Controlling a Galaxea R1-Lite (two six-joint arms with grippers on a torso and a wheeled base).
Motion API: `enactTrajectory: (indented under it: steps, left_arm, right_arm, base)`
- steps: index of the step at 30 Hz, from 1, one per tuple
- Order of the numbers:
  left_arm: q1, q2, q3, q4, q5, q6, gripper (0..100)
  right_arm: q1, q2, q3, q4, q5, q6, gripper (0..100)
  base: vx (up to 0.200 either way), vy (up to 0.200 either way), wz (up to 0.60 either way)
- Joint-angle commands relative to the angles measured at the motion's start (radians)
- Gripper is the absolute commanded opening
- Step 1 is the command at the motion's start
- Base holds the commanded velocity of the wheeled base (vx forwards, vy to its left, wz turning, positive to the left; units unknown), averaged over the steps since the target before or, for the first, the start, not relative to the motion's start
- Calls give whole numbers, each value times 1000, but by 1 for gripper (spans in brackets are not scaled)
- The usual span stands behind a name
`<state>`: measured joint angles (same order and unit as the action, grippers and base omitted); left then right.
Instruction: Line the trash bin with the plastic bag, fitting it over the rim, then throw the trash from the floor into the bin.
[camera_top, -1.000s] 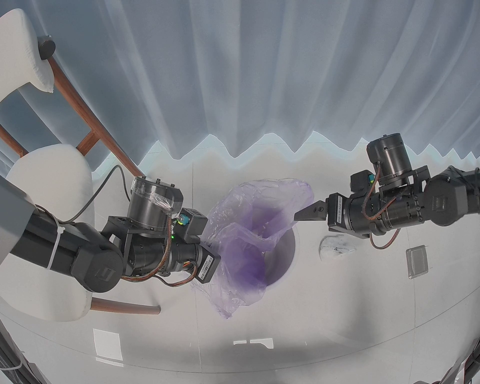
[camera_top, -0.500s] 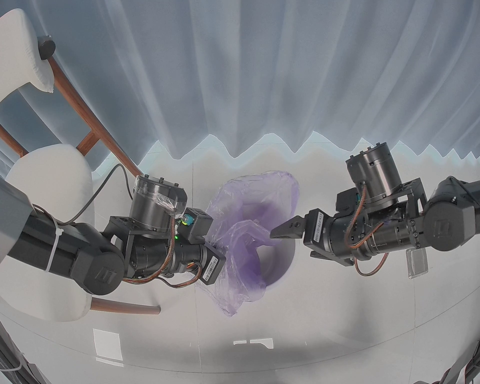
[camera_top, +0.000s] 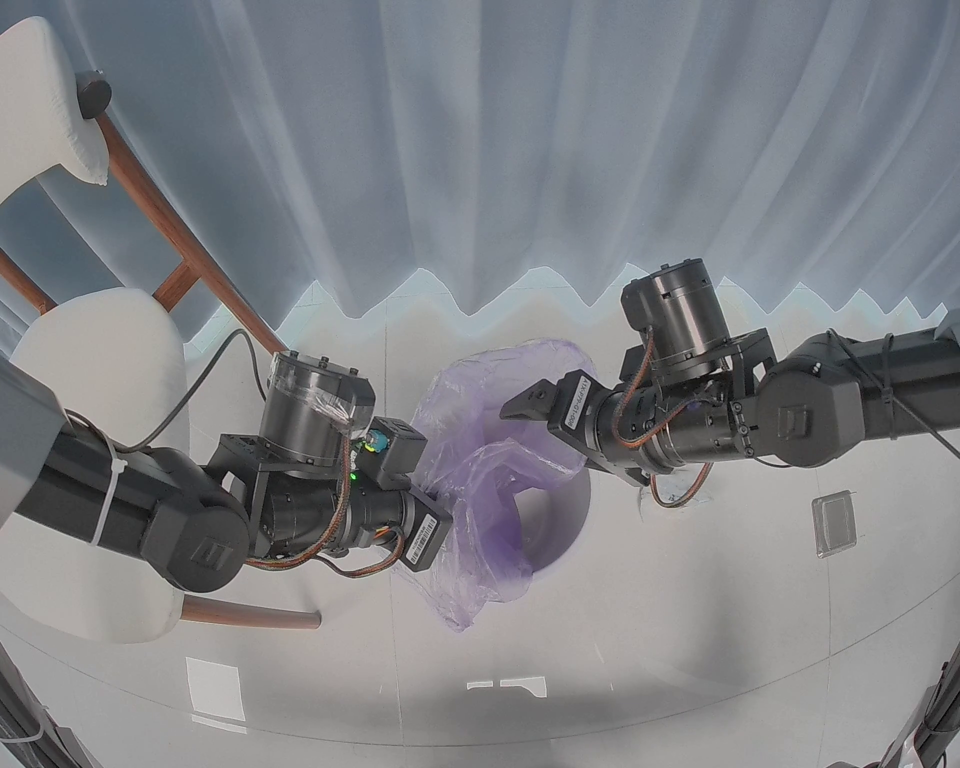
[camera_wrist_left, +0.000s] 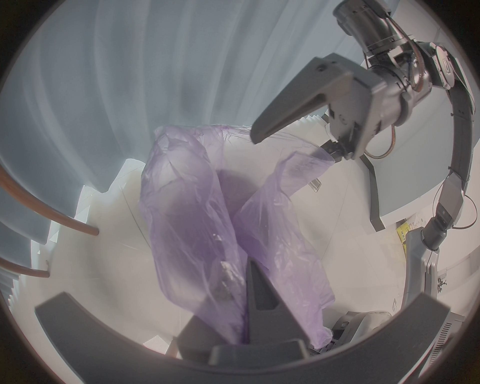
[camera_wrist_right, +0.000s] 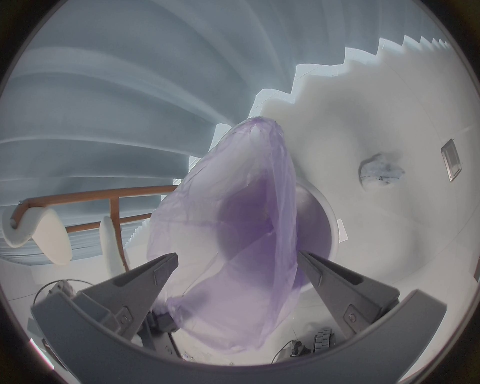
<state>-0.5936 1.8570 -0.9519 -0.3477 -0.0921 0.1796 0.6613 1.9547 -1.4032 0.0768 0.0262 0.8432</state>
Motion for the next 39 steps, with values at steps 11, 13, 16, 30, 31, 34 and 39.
enactTrajectory:
  steps: [11,13,16,30,31,34,39]
  left_arm:
    - [44,-33,5,4,-6,-8,0]
    - [52,-33,10,3,-14,-28,0]
    - [71,-81,32,12,-126,-181,0]
    - [40,-117,82,16,-141,-779,0]
    - [44,-116,79,16,-141,-807,0]
    - [63,-105,71,12,-143,-888,0]
    - [87,-90,22,6,-150,-1071,0]
  right_arm:
    - [-32,-23,69,6,3,-87,0]
    - [-57,-43,86,6,24,-141,0]
    - [-190,-120,159,3,181,-397,0]
    - [-390,-80,181,-9,388,-539,0]
    - [-390,-68,178,-14,388,-539,0]
    - [-391,-40,167,-46,388,-532,0]
    - [-413,49,90,-130,388,-529,0]
  base:
    - [0,0,0]
    - [0,0,0]
    - [0,0,0]
    - [0,0,0]
    - [0,0,0]
    - [0,0,0]
    - [0,0,0]
